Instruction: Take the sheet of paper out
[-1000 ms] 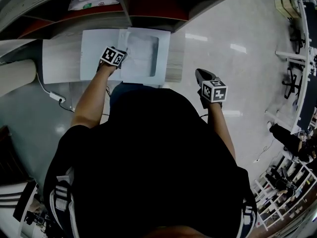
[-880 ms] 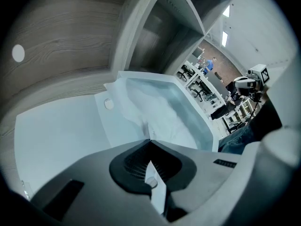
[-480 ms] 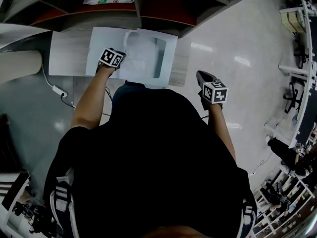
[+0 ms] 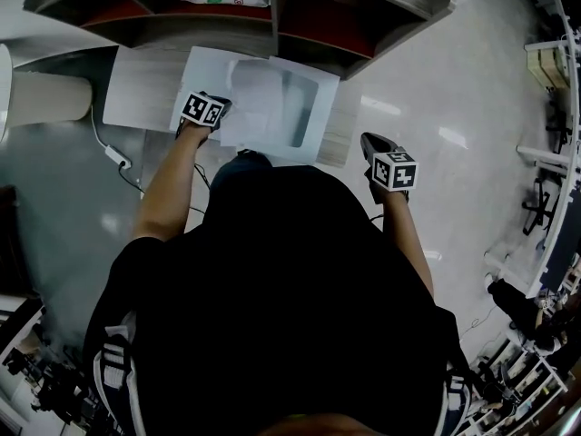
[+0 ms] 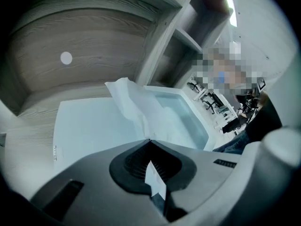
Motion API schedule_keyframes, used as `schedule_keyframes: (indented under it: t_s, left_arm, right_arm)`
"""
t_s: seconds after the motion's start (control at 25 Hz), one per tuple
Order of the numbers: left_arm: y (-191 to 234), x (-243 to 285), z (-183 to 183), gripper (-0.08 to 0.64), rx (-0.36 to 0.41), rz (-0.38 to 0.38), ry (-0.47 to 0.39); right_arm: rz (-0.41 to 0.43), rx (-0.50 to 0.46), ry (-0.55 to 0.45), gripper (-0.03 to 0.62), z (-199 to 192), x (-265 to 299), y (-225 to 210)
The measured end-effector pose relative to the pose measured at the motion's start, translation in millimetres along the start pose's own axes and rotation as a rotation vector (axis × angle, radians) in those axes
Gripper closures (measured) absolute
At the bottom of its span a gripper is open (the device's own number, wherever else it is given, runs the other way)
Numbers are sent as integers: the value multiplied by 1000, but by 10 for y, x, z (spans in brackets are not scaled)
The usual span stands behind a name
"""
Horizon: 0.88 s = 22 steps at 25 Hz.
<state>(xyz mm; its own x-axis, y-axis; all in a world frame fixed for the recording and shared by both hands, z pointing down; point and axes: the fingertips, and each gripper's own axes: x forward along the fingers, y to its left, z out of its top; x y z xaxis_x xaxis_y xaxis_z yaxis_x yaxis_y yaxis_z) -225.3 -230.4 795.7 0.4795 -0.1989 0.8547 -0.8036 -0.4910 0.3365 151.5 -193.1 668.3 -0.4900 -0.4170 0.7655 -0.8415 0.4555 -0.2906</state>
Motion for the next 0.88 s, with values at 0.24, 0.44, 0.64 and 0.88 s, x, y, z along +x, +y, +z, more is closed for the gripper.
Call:
schedule_keyframes:
  t_s: [0.24,0.44,0.64,0.88]
  left_arm:
    - [9,-227,-70,538,-34,24,-53]
    - [-7,-440,-107,539,-54,42,-97]
    - [-73,-695,-73,538,-57,65,-150]
    - [-192,-980,-19,538,-83,61,-223]
  right_arm:
    - [32,-21,0,578,10,70,80]
    - [61,-43,2,577,58,113,147]
    - [86,-70,2,578,143,144,226]
    - [117,-105,2,578,223,200,346]
